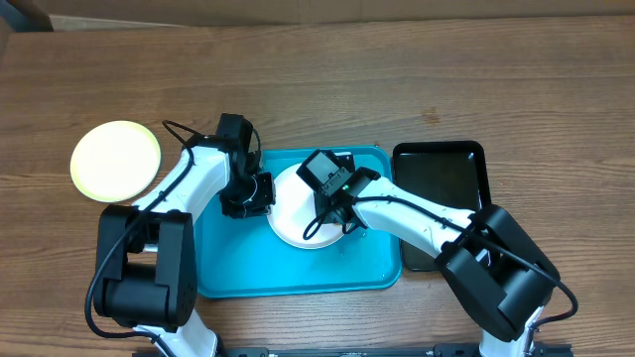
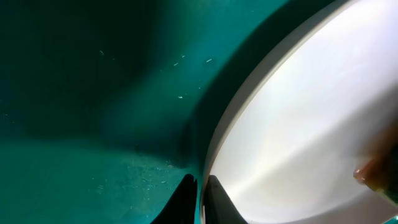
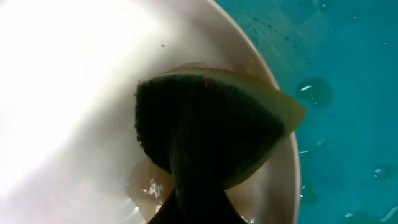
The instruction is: Clean dirty plates on tray and stack at the side
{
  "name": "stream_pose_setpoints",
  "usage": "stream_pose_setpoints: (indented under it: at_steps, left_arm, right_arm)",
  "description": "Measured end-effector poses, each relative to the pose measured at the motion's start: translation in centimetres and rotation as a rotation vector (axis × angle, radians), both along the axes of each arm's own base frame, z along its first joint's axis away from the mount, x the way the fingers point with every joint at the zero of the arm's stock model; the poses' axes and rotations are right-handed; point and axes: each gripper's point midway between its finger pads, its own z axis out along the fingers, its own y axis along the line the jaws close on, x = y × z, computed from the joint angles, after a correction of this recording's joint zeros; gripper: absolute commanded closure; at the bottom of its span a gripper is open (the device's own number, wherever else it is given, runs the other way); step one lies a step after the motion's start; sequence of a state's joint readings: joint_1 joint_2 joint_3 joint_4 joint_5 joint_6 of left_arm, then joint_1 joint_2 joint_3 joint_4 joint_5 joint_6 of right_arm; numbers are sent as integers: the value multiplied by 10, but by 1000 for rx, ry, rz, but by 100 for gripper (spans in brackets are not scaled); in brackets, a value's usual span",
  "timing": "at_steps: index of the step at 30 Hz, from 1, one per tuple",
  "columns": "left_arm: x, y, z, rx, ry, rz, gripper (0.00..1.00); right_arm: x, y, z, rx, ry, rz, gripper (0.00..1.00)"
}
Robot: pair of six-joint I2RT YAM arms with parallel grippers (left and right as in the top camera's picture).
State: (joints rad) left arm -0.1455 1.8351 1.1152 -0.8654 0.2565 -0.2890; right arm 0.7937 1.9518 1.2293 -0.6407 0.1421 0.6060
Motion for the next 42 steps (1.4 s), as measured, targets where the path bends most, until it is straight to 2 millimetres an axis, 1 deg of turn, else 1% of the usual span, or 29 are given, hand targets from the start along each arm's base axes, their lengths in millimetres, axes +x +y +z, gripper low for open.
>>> stream_pose_setpoints:
  at_steps: [6, 12, 14, 16, 17, 18, 19, 21, 23, 25, 27, 28, 29, 30, 32, 36, 39, 41, 42]
  left_arm:
    - [1, -2, 0, -2, -4, -4, 96]
    - [1, -2, 0, -3, -7, -4, 96]
    - [2, -2, 0, -3, -9, -4, 96]
    - [4, -2, 0, -4, -18, -4, 96]
    - [5, -2, 0, -5, -20, -4, 96]
    - [5, -2, 0, -5, -20, -4, 96]
    - [5, -2, 0, -5, -21, -4, 96]
    - [5, -2, 0, -5, -21, -4, 96]
    - [5, -2, 0, -5, -21, -4, 96]
    - [5, -2, 0, -5, -21, -4, 96]
    - [5, -2, 0, -5, -21, -4, 96]
    - [5, -2, 0, -5, -21, -4, 96]
    - [5, -2, 0, -5, -21, -4, 96]
    - [5, -2, 0, -4, -21, -4, 96]
    - [5, -1, 0, 0, -22, -4, 96]
    - [6, 5, -2, 40, -29, -5, 96]
    - [8, 15, 0, 117, -48, 1, 96]
    - [12, 26, 8, 206, -89, 3, 96]
    - [13, 28, 11, 231, -106, 1, 96]
  right_arm:
    - [-3, 21, 0, 112, 27, 17, 95]
    - [-12, 50, 3, 259, 86, 86, 96]
    - [-18, 54, 5, 295, 125, 123, 96]
    - [-20, 54, 8, 326, 160, 142, 96]
    - [-16, 53, 12, 349, 175, 145, 96]
    - [-6, 51, 22, 398, 180, 146, 96]
    - [-1, 50, 26, 412, 176, 144, 96]
    - [17, 43, 52, 481, 156, 139, 96]
    - [32, 29, 85, 542, 118, 129, 96]
    - [37, 2, 121, 566, 86, 109, 96]
    - [34, -26, 146, 557, 75, 79, 96]
    - [30, -41, 155, 539, 74, 58, 96]
    - [25, -55, 157, 513, 87, 35, 96]
    - [19, -72, 157, 469, 103, 3, 96]
    - [9, -101, 147, 376, 153, -62, 96]
    - [1, -146, 121, 217, 203, -164, 96]
    - [-5, -171, 101, 139, 225, -216, 96]
    - [-10, -183, 86, 105, 238, -245, 96]
    - [-11, -186, 82, 99, 241, -253, 96]
